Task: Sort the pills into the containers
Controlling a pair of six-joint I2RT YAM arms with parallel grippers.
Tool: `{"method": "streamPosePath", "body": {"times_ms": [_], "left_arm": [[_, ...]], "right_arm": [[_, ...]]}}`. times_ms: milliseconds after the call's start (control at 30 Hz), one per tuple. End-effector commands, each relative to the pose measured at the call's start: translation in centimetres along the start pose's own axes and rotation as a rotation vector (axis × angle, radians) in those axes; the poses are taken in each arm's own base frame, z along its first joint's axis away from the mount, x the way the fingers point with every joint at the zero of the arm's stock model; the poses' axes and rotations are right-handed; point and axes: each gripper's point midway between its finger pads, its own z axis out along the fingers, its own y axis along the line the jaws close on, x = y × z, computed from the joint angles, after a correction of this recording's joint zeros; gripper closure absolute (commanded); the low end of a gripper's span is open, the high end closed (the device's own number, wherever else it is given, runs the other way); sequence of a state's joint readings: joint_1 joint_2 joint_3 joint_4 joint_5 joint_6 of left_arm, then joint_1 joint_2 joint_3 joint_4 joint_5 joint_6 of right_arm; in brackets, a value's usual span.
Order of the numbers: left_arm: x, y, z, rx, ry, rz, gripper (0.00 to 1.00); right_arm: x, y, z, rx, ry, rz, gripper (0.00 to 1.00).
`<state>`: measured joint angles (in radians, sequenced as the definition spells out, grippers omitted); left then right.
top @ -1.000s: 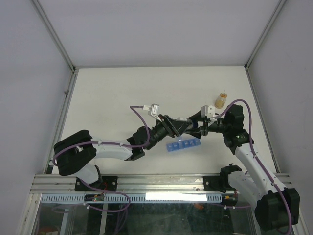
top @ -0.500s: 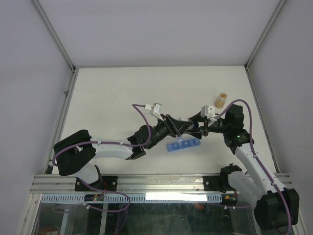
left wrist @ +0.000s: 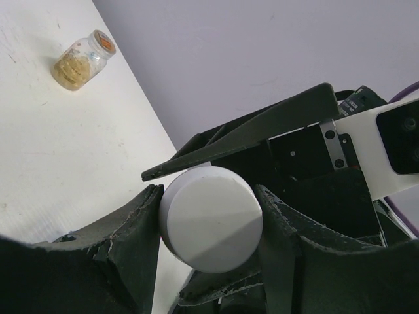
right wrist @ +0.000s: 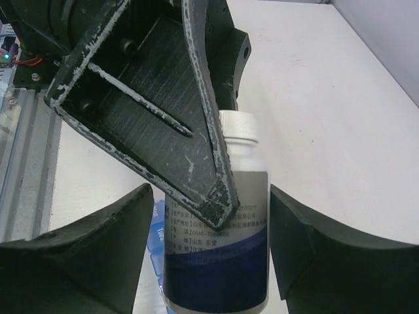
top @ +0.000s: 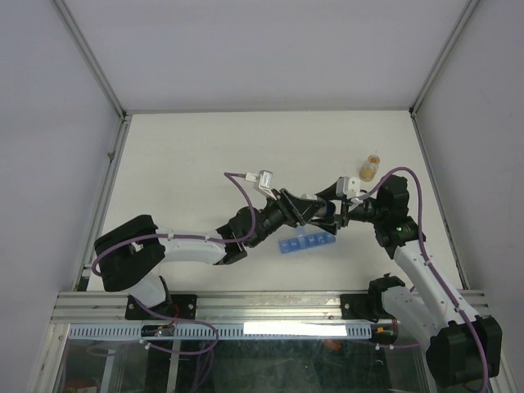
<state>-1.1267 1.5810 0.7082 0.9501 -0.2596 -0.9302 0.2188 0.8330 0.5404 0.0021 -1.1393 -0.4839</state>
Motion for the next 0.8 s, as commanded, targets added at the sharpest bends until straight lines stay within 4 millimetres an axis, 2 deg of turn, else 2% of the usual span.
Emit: {"method": "streamPosePath", "body": {"times_ms": [0, 133, 267, 367, 567, 600, 667, 767], "left_arm": [[-1.1, -3.3, 0.6, 0.097, -0.031, -0.046, 0.81], [-1.2, -3.5, 0.5, 0.105, -0.030, -0.045, 0.75], [-1.2, -3.9, 0.2, 0.125, -0.027, -0.042, 0.46], [-1.7, -4.2, -0.2, 0.134, -0.037, -0.025, 0.31], [-3.7, -4.4, -2.2, 0.129, -0.099, 0.051, 0.09], [-3.7, -4.0, -2.4, 0.116, -0.099, 0.067, 0.06], [-4.7, -4.6, -3.2, 0.125, -0.124, 0.093, 0.03], [-5.2, -4.2, -4.2, 0.110, -0.133, 0.128, 0.01]], "right_arm": [[-1.5, -0.3, 0.0, 0.006, -0.031, -0.059, 0.33], [-1.6, -0.2, 0.0, 0.002, -0.031, -0.064, 0.48], [-1.8, -0.3, 0.0, -0.002, -0.025, -0.069, 0.66], [-2.0, -0.3, -0.1, -0.005, -0.024, -0.065, 0.78], [-2.4, 0.0, -0.3, -0.026, -0.029, -0.036, 0.86], [-2.5, 0.1, -0.4, -0.028, -0.030, -0.035, 0.87], [-2.6, 0.1, -0.5, -0.030, -0.030, -0.025, 0.88], [-2.9, 0.2, -0.7, -0.038, -0.034, -0.012, 0.89]]}}
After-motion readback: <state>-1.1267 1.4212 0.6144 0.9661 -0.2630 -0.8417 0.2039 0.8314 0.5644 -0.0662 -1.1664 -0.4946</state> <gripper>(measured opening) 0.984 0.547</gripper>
